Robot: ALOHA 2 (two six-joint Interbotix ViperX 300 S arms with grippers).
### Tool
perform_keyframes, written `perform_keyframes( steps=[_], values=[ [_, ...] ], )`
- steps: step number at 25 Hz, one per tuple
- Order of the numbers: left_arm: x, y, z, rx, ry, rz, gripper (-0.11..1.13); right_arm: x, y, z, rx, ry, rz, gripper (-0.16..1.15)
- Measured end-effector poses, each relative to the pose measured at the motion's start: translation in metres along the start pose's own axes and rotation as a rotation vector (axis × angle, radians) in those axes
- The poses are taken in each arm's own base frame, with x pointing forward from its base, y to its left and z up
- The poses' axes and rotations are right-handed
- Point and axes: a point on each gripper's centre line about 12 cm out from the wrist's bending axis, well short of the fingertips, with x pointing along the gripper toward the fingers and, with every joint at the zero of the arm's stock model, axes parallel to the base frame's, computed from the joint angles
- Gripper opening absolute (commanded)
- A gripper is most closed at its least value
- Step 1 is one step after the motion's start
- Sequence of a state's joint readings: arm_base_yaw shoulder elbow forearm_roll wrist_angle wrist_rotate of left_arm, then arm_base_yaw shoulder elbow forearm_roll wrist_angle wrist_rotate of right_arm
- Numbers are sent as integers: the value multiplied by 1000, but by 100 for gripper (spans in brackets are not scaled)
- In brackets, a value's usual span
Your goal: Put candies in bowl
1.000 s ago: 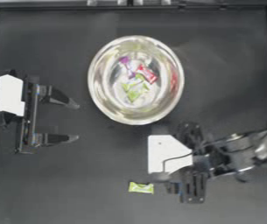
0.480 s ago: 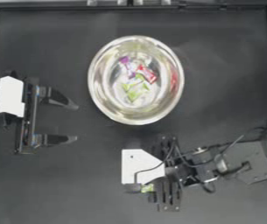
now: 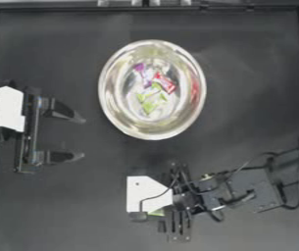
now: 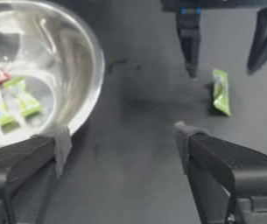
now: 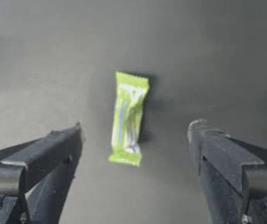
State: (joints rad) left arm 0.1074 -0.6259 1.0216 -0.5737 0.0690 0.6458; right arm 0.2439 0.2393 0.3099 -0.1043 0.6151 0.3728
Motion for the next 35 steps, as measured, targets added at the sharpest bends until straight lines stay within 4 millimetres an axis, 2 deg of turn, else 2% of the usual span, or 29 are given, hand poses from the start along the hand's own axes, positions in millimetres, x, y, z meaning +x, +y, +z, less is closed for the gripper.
perform_keyframes(
  steps=[9, 21, 24, 30, 35],
  values=[
    [-5, 0, -1, 0, -16, 4, 100, 18, 0, -6, 5, 40, -6, 100],
    [-6, 0, -1, -1, -17, 5, 100, 35, -1, -4, 7, 74, -21, 96],
    [-5, 0, -1, 2, -16, 5, 100, 37, -1, -4, 8, 85, -24, 87],
    [-6, 0, -1, 0, -17, 5, 100, 37, 0, -4, 9, 116, -36, 42],
    [-6, 0, -1, 0, -17, 5, 100, 37, 2, -1, 5, 127, -41, 42]
  ],
)
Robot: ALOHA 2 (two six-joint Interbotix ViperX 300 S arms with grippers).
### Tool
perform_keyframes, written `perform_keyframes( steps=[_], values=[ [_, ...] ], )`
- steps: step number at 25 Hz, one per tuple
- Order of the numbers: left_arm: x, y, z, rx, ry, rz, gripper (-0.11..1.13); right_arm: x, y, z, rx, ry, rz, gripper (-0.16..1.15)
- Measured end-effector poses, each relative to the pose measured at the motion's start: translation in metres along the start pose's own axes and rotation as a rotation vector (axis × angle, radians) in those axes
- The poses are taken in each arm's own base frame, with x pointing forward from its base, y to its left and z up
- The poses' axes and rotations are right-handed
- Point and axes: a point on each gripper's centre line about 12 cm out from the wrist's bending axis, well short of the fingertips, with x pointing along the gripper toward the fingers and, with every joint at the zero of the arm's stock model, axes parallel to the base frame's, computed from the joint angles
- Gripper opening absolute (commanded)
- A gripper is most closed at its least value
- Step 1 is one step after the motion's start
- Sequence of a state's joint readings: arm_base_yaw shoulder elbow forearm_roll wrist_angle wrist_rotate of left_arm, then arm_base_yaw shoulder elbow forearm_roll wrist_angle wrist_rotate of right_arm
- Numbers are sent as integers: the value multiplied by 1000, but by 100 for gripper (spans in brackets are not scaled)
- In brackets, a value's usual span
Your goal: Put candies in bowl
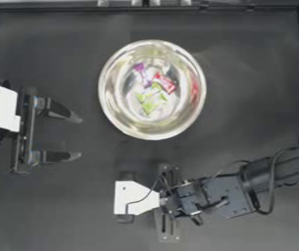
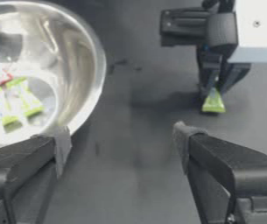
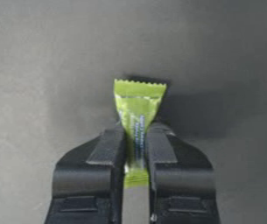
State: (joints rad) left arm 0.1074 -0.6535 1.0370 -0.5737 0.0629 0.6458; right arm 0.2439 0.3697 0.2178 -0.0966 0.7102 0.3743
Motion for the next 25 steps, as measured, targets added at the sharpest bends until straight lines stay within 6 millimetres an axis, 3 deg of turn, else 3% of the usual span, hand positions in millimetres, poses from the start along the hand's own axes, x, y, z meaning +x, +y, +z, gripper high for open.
perform_keyframes(
  steps=[5, 12, 19, 25],
  values=[
    [0, 0, -2, 0, 6, -1, 100, -5, 2, 1, -4, -9, 4, 42],
    [-5, 0, -2, -1, -9, 1, 100, -58, -5, 12, -24, -167, 14, 42],
    [-7, -1, -5, -1, -9, 1, 100, -97, -41, 9, 16, -333, 17, 42],
    [-7, -1, -5, 0, -9, 1, 100, -125, -95, 6, 83, -534, -3, 42]
  ],
)
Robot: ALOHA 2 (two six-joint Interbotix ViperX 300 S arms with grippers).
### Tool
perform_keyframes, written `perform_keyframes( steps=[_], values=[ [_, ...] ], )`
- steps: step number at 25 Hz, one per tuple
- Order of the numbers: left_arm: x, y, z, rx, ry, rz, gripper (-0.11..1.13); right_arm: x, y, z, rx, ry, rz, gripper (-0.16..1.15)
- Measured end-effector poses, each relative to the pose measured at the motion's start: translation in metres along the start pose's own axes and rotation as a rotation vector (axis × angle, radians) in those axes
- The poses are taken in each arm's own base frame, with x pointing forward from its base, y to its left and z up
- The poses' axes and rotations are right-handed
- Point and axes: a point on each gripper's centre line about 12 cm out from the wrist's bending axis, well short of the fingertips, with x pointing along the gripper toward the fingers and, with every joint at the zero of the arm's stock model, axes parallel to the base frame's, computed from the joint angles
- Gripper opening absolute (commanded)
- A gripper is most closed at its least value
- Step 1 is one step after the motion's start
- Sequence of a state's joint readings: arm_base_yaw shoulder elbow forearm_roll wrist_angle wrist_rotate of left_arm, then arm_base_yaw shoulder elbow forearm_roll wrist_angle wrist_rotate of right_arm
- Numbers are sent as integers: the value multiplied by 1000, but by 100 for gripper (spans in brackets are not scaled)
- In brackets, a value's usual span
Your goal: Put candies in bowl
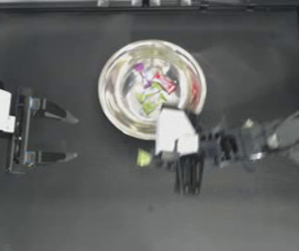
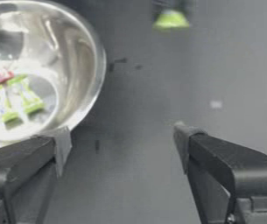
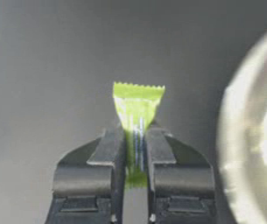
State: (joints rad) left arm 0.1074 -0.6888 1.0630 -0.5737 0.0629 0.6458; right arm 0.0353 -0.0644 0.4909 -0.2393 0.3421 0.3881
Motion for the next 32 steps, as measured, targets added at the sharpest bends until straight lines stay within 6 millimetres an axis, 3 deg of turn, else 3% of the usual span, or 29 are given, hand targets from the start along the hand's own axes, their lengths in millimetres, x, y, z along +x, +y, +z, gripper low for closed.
perform_keyframes(
  steps=[5, 12, 20, 26, 29, 32],
  values=[
    [0, 0, 0, -2, 0, 0, 100, -13, -43, 5, 31, -104, -57, 42],
    [0, 0, 0, -2, 0, 0, 100, -16, -100, 11, 54, -213, -147, 42],
    [0, 0, 0, -2, 0, 0, 100, 9, -148, -8, 108, -184, -218, 42],
    [0, 0, 0, -2, 0, 0, 100, 25, -163, -20, 130, -167, -228, 44],
    [0, 0, 0, -3, 1, -1, 100, 29, -166, -22, 132, -162, -231, 55],
    [0, 0, 0, -3, 0, 0, 100, 31, -166, -23, 127, -165, -228, 91]
  ],
)
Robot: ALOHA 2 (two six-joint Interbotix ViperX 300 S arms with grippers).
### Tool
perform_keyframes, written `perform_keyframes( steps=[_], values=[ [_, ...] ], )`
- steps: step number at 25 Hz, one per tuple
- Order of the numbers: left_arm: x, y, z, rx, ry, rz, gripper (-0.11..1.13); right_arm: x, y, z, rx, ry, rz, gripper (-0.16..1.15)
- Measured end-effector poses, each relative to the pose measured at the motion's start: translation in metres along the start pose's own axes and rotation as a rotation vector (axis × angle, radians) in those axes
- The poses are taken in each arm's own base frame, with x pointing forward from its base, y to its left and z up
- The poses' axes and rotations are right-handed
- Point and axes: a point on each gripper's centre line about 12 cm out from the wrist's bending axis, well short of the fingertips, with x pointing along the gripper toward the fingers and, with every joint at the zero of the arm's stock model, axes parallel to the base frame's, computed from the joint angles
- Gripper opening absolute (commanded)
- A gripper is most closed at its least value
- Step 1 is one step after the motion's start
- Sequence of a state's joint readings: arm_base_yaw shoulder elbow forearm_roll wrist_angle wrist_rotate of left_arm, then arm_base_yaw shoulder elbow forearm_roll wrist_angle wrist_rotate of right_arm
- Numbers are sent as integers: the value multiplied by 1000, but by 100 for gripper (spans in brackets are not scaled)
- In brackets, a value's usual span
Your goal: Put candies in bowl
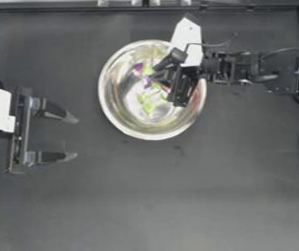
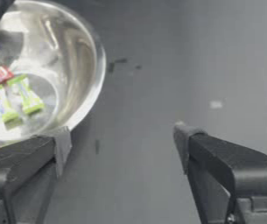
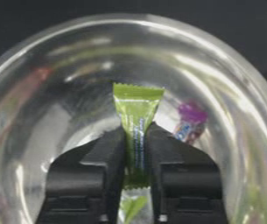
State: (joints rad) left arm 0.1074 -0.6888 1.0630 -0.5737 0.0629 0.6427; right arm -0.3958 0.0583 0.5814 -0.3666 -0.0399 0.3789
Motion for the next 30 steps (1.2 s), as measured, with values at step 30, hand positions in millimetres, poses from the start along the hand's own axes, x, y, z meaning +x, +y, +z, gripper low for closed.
perform_keyframes(
  steps=[30],
  values=[
    [0, 1, 1, -11, -6, 5, 100, -83, 51, 13, -73, -107, 109, 100]
  ],
)
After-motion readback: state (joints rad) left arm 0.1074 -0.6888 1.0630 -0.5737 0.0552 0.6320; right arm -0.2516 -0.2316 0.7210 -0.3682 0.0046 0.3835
